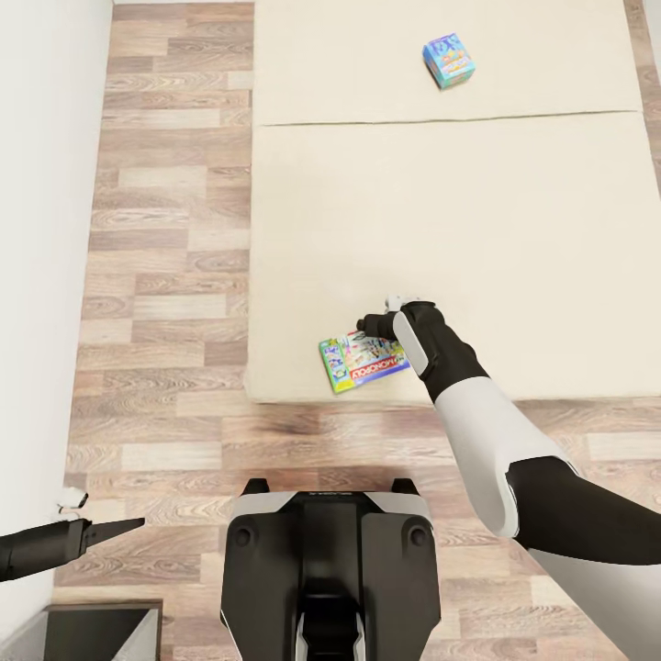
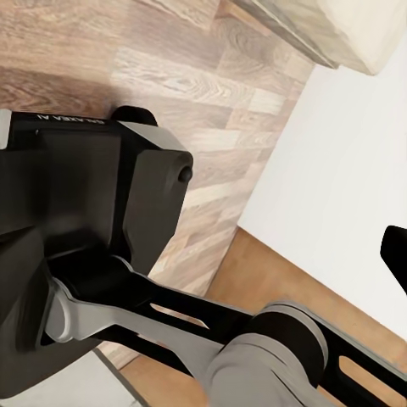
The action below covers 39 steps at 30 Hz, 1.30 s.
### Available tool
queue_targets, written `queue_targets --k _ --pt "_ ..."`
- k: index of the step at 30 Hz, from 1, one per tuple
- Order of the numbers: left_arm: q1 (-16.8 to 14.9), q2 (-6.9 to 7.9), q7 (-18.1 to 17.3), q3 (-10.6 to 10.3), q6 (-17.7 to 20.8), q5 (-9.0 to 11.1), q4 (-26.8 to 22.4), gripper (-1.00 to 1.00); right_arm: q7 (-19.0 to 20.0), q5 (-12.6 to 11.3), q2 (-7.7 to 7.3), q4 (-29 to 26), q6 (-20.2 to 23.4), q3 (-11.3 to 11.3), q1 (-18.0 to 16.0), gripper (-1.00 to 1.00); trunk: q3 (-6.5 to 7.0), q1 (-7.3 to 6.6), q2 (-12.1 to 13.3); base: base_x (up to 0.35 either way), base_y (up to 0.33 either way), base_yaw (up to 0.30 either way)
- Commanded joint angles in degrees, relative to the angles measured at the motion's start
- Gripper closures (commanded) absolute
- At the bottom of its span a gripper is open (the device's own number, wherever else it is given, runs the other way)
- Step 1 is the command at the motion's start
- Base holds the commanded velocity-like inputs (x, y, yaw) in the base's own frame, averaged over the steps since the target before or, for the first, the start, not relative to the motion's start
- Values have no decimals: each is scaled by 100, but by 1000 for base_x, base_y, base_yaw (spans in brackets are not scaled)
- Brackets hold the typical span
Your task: Put all the toys in the child's room - the three board games (two on the bed and one on the table), the two jigsaw puzzles on the table, and the tennis ball on the table - inside the toy box on the table in the child's room.
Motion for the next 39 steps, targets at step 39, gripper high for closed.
queue_targets --k 39 --pt "0 1 -25 1 80 -2 -2 -100 -55 -59 0 -12 30 13 -2 -100 -6 2 -9 -51 -7 0"
